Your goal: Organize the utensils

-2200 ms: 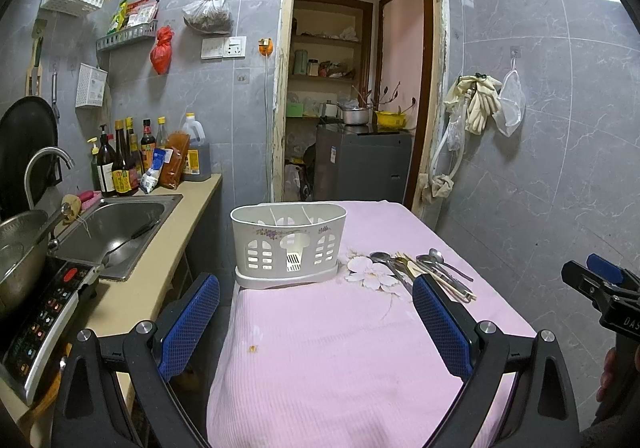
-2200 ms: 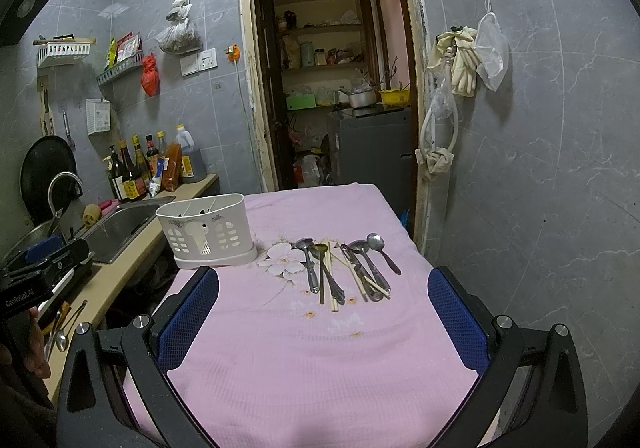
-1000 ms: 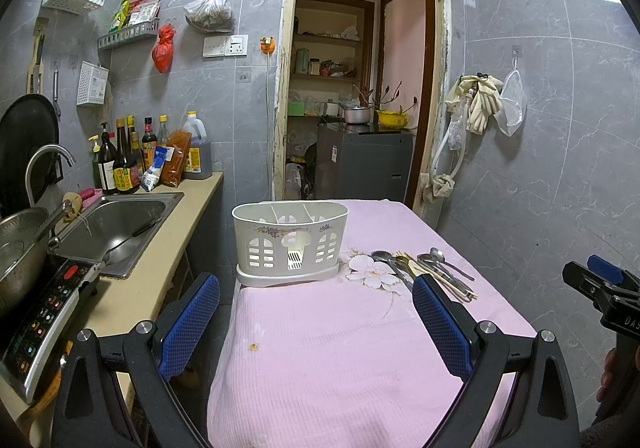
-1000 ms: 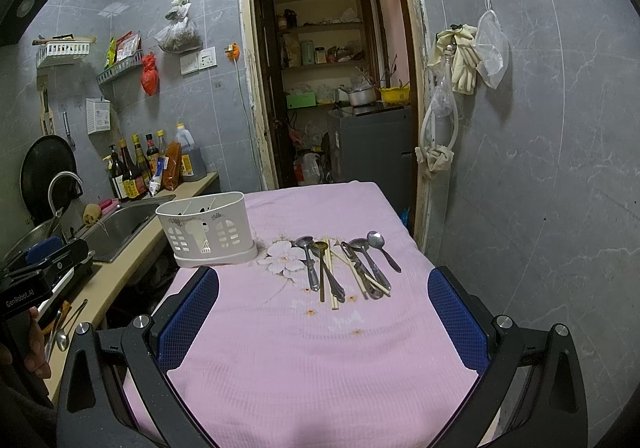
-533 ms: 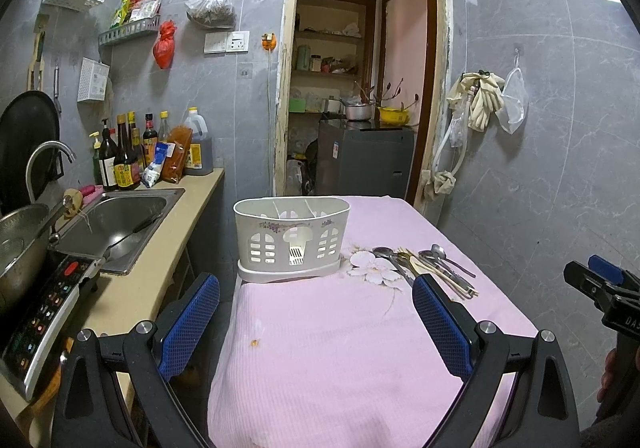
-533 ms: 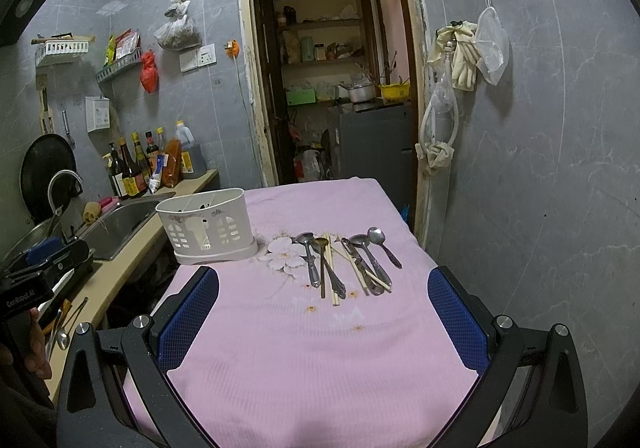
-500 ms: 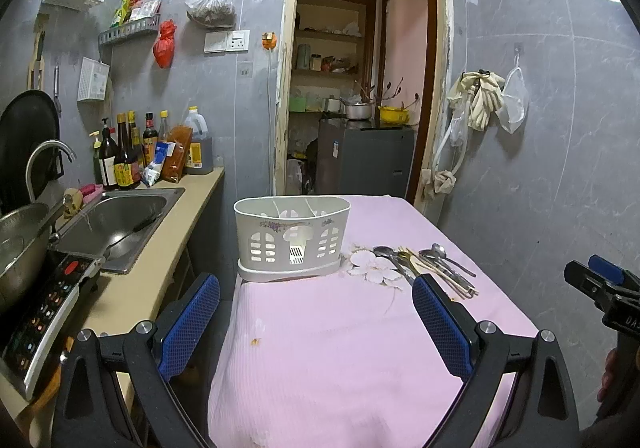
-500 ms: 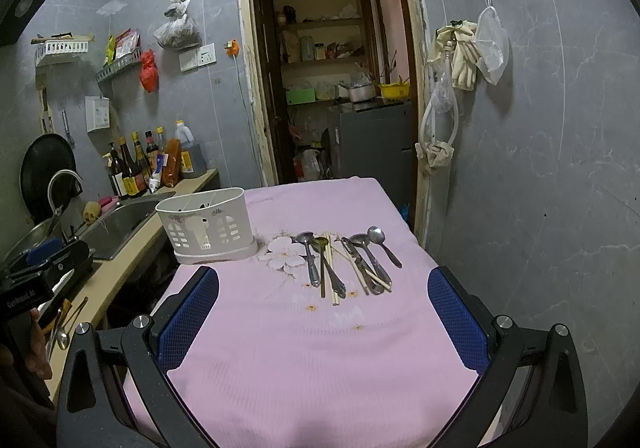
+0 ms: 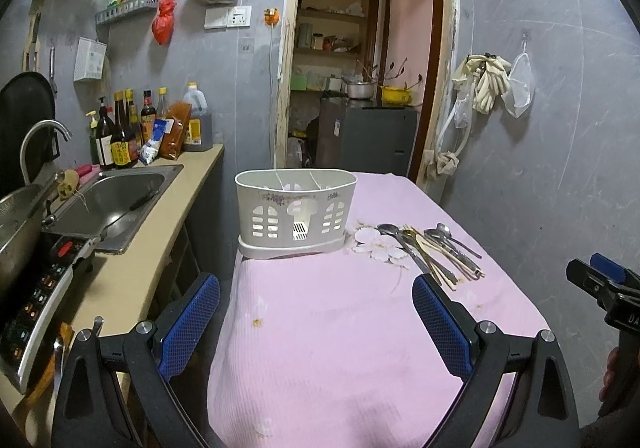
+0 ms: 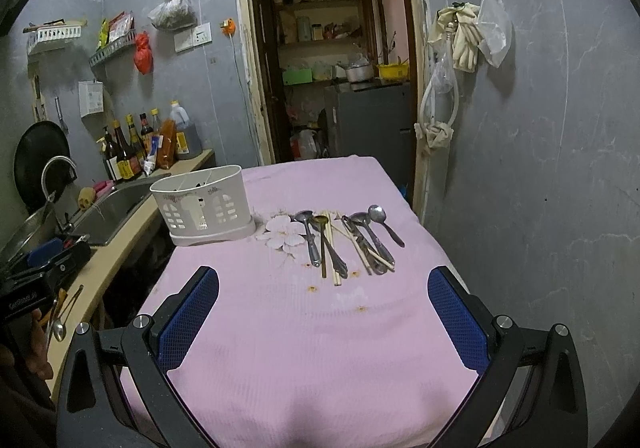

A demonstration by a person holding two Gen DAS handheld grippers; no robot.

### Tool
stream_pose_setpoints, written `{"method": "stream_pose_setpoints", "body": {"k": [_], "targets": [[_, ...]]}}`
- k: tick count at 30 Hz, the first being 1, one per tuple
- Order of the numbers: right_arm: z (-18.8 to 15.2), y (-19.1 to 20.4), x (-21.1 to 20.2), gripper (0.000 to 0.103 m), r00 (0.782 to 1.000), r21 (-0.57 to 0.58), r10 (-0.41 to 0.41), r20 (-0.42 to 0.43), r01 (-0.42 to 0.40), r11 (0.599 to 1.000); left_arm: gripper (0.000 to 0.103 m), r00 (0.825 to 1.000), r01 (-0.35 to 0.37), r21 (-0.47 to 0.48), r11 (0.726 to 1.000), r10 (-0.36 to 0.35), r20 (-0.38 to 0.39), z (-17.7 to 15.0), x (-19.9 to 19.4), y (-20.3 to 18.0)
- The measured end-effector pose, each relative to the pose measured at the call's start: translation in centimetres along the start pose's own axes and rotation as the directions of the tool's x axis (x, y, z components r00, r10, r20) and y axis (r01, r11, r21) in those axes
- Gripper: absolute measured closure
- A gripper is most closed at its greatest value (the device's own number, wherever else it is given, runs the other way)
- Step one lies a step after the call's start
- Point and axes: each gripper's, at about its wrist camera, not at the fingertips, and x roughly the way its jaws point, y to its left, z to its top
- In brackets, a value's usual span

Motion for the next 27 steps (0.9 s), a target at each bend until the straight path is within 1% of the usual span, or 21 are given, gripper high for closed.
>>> {"method": "stream_pose_setpoints", "body": {"k": [10, 16, 22, 27], "targets": [[1.8, 0.3, 0.6, 0.001, 0.999, 0.011, -0.054, -0.010, 0.054, 0.998, 0.005, 0.999, 0.030, -0.032, 0.999, -0.031, -0.023, 1.1, 2.2, 0.7], [3.4, -0.5, 0.9, 0.001, 0.997, 0.010, -0.081, -0.005, 0.081, 0.997, 0.006, 0.998, 0.058, -0.028, 0.998, -0.058, -0.029, 1.9, 3.9, -0.5], [5.3, -1.5, 2.0, 0.001, 0.997, -0.003, -0.067, 0.027, 0.067, 0.998, 0.005, 0.997, 0.072, -0.017, 0.997, -0.072, 0.000, 3.1, 5.3, -2.5], [6.8, -2.7, 4.2, 0.001, 0.999, -0.018, -0.035, 0.038, 0.035, 0.999, 0.005, 0.998, 0.050, -0.015, 0.999, -0.049, 0.026, 4.4, 7.2, -4.4]]}}
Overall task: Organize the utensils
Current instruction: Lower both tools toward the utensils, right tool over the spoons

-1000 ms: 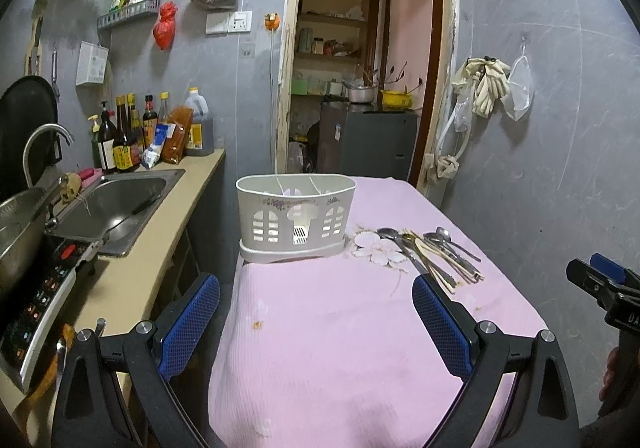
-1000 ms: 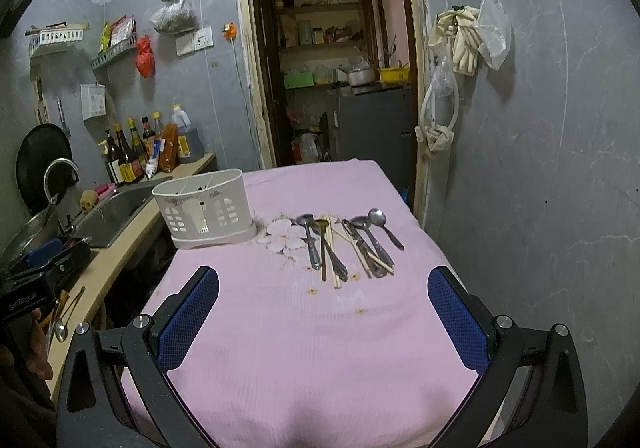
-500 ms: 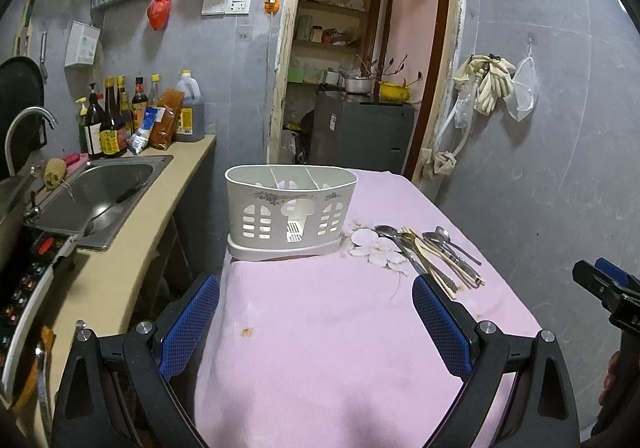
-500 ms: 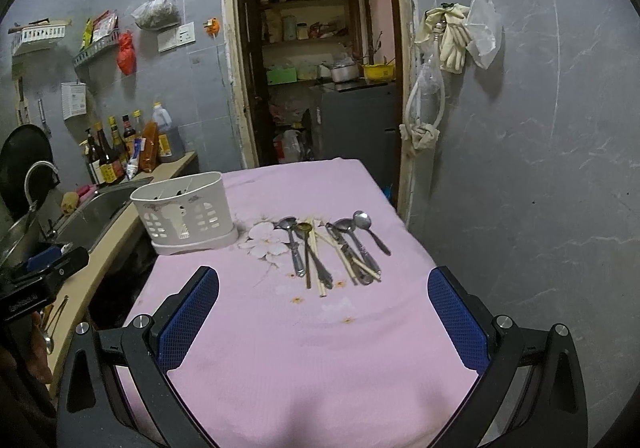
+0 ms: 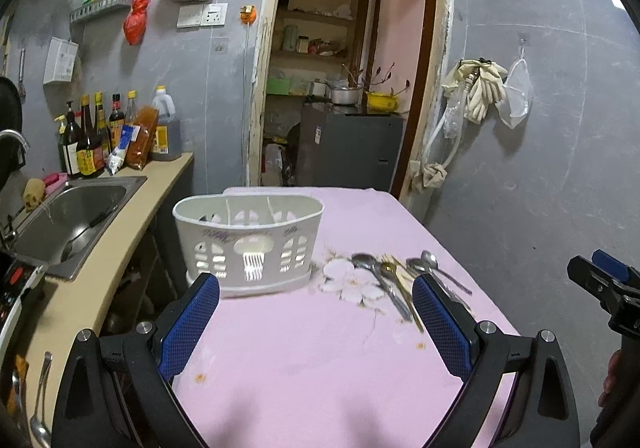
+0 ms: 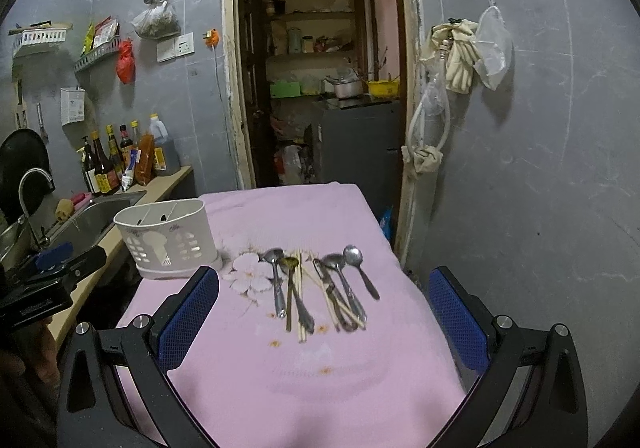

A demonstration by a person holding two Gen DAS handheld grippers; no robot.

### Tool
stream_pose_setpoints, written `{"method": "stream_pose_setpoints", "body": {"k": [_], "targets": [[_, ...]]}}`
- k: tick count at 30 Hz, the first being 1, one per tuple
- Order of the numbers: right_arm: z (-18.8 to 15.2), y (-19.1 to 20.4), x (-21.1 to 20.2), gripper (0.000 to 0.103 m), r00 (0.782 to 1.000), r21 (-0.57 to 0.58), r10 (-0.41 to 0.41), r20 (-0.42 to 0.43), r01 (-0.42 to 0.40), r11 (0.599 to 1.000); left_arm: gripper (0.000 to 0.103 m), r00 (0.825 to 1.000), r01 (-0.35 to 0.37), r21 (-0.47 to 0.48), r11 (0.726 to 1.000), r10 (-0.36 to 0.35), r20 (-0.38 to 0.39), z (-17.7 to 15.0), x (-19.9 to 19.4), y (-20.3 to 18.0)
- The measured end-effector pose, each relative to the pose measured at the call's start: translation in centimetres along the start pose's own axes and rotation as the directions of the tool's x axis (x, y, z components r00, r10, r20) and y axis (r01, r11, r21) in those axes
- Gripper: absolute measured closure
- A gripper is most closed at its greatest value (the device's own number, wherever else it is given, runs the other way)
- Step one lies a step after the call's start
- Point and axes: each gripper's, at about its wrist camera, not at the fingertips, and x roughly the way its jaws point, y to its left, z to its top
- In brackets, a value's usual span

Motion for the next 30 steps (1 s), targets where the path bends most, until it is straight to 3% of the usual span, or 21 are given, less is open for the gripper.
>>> {"method": "stream_pose_setpoints", "body": {"k": [11, 18, 23, 27, 30], "targets": [[3.5, -4.7, 8.5, 0.001, 0.996, -0.004, 0.092, -0.014, -0.092, 0.996, 0.005, 0.998, -0.065, -0.004, 0.998, 0.065, 0.025, 2.3, 6.3, -5.3], [5.0, -8.3, 16.1, 0.001, 0.986, -0.040, 0.161, -0.032, -0.162, 0.986, 0.006, 0.994, -0.099, 0.006, 0.995, 0.099, -0.043, 2.3, 12.6, -8.7], [4.8, -10.3, 22.3, 0.001, 0.980, -0.015, 0.174, -0.100, -0.177, 0.984, 0.006, 0.988, -0.100, -0.028, 0.995, 0.096, -0.119, 2.0, 16.8, -9.3], [3.9, -10.9, 27.3, 0.004, 0.952, -0.001, 0.244, -0.186, -0.248, 0.969, 0.006, 0.981, -0.088, -0.045, 0.995, 0.079, -0.177, 1.5, 20.0, -9.6], [2.7, -10.6, 30.0, 0.019, 0.924, -0.011, 0.291, -0.249, -0.303, 0.953, 0.018, 0.972, -0.069, -0.048, 0.996, 0.056, -0.230, 0.9, 22.4, -9.6]]}}
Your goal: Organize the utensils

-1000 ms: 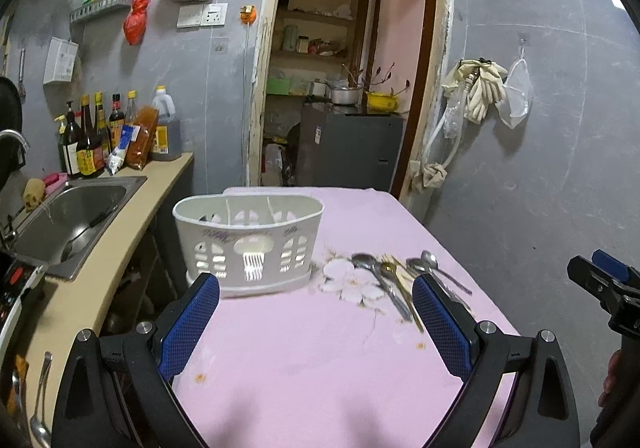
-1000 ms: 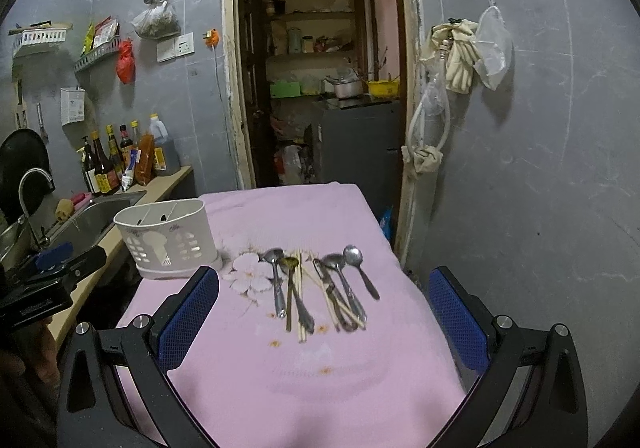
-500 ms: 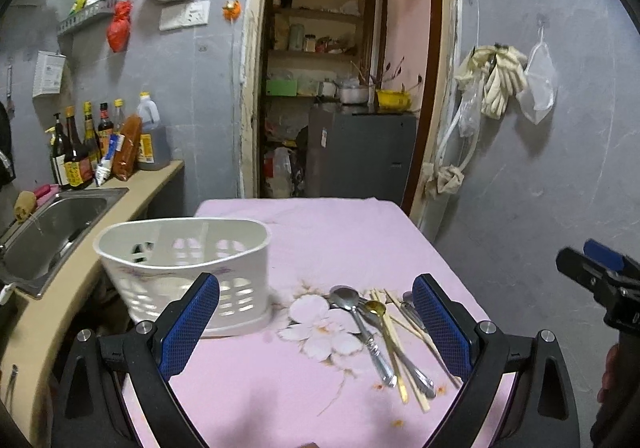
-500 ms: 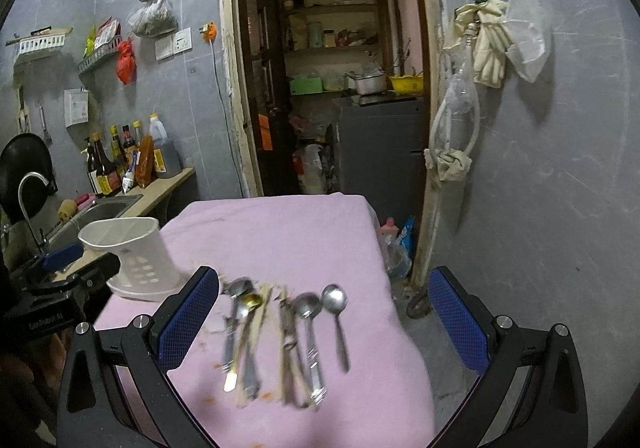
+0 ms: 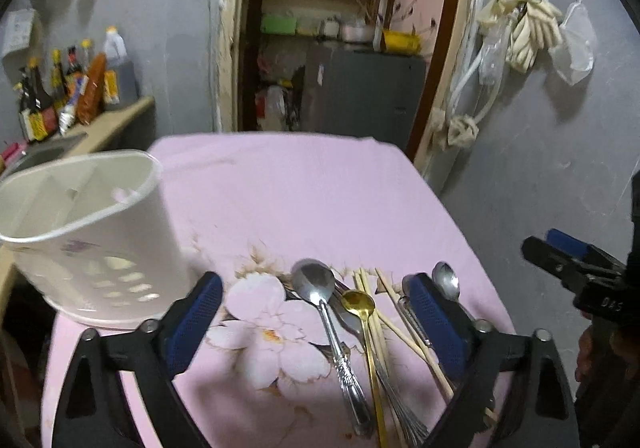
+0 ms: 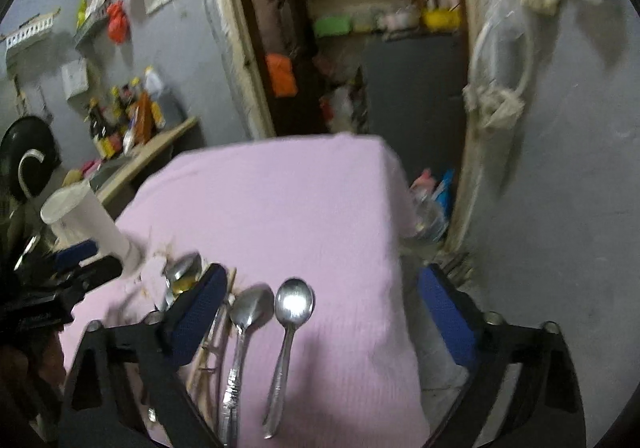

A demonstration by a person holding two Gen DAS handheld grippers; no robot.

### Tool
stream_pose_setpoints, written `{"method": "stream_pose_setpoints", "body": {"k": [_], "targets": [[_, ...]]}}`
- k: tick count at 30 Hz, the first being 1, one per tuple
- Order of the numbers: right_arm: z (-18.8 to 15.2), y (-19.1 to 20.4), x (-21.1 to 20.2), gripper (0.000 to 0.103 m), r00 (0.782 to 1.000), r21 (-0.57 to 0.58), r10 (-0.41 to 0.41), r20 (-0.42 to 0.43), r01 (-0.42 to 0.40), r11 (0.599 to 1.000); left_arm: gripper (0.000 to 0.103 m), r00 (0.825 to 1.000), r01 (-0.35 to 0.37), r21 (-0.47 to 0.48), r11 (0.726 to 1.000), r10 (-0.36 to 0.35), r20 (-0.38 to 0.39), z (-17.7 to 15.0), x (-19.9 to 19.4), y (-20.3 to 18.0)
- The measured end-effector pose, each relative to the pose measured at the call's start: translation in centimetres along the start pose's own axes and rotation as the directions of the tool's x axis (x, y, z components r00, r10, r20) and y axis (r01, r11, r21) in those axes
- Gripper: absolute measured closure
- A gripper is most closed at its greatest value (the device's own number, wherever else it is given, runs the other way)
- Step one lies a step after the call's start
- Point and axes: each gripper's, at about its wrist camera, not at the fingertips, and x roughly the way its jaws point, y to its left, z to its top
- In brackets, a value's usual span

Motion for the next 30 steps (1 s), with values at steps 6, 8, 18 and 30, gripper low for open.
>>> {"method": "stream_pose_setpoints", "body": {"k": [6, 8, 18, 30], "targets": [[-1.2, 0.0, 5.4, 0.046, 0.980, -0.024, 0.136, -0.145, -0.141, 0.990, 0.041, 0.992, 0.046, -0.068, 0.997, -0.053, -0.114, -0.2, 3.9, 1.1], [-1.3, 0.0, 6.5, 0.053, 0.971, -0.032, 0.158, -0.178, -0.166, 0.986, 0.046, 0.988, 0.055, -0.103, 0.993, -0.070, -0.141, -0.3, 4.7, 1.6], [-2.0, 0.8, 10.0, 0.073, 0.929, -0.078, 0.231, -0.291, -0.263, 0.962, 0.075, 0.953, 0.081, -0.253, 0.964, -0.149, -0.264, -1.2, 7.8, 2.7], [-1.7, 0.8, 10.6, 0.089, 0.890, -0.089, 0.278, -0.362, -0.330, 0.940, 0.091, 0.918, 0.149, -0.413, 0.898, -0.281, -0.280, -1.2, 9.8, 3.6]]}}
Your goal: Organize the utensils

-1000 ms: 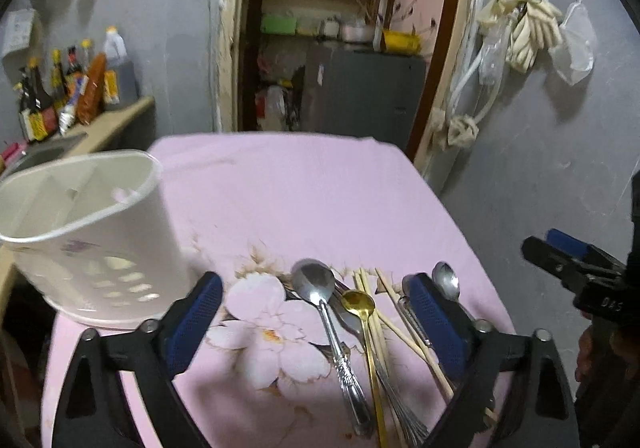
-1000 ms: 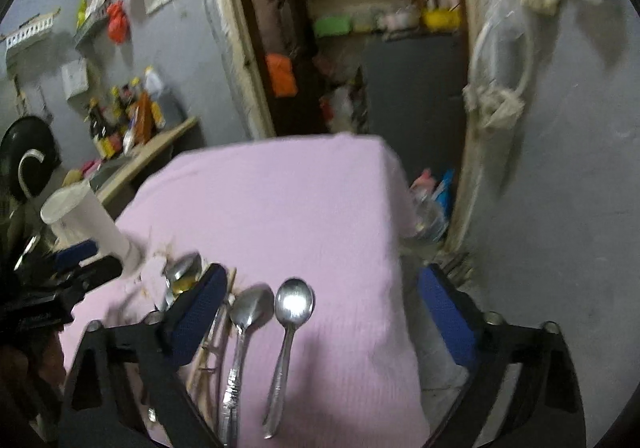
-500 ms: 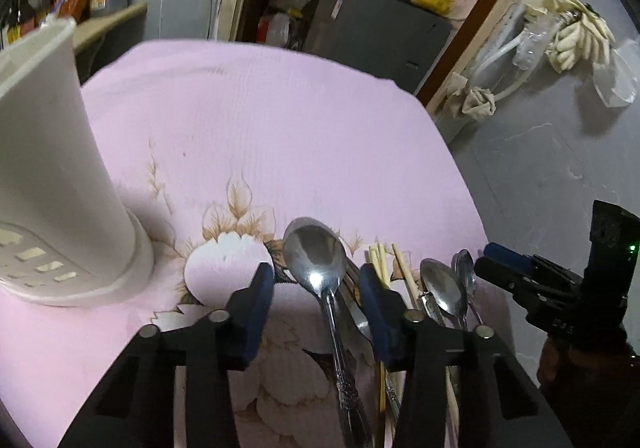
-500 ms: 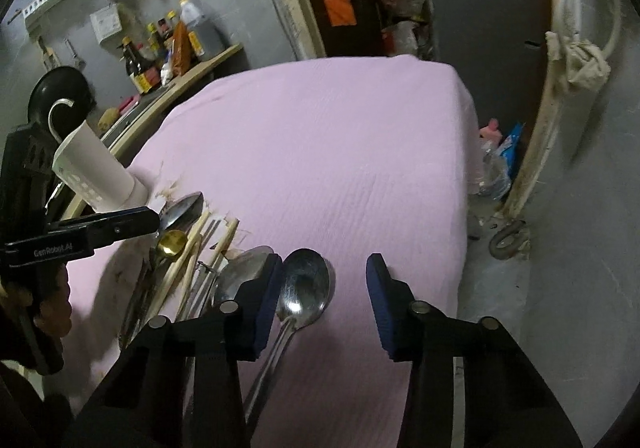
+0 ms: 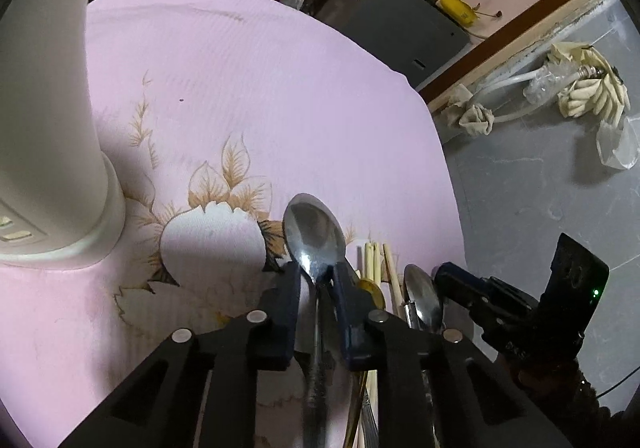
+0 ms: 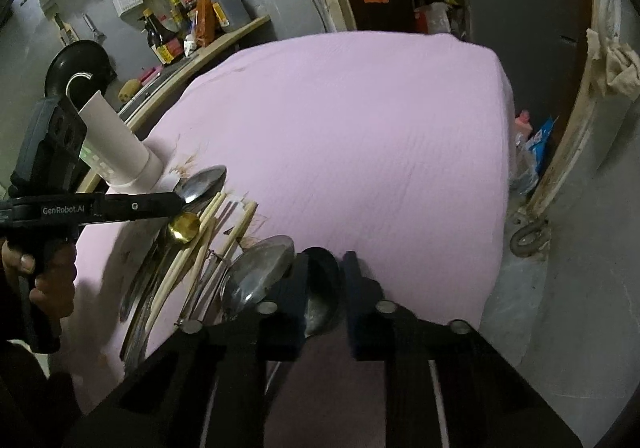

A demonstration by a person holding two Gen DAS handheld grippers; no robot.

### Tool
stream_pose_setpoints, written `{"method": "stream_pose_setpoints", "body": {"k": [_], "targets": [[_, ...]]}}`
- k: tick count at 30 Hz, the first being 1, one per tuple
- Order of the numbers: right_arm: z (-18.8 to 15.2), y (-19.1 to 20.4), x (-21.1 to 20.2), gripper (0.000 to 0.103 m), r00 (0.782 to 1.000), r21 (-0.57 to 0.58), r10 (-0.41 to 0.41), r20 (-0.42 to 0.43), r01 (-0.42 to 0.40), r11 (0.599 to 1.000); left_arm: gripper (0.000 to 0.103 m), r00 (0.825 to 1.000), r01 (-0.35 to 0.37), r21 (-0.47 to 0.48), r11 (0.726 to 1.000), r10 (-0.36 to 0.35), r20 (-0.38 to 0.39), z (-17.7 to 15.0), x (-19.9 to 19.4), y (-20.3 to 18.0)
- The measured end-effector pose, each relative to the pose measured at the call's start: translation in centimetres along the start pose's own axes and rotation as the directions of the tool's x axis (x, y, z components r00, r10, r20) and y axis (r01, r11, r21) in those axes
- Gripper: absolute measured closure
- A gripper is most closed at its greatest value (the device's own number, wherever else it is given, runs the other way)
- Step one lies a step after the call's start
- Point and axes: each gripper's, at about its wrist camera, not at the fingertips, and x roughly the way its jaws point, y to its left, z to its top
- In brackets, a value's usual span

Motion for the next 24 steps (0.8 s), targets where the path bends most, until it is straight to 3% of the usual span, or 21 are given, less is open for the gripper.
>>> {"method": "stream_pose_setpoints", "body": {"k": [6, 24], "targets": [[-0.2, 0.6, 0.0, 0.095, 0.998, -0.016, 0.015, -0.061, -0.016, 1.000, 0.099, 0.999, 0.029, -0.006, 1.000, -0.029, -0.028, 0.2, -0.1, -0.6], [-1.9, 1.7, -1.4, 0.099, 0.993, 0.024, 0.035, -0.115, -0.032, 0.999, 0.099, 0.996, -0.020, 0.066, 0.998, 0.026, -0.088, 1.2, 0.2, -1.0]]}}
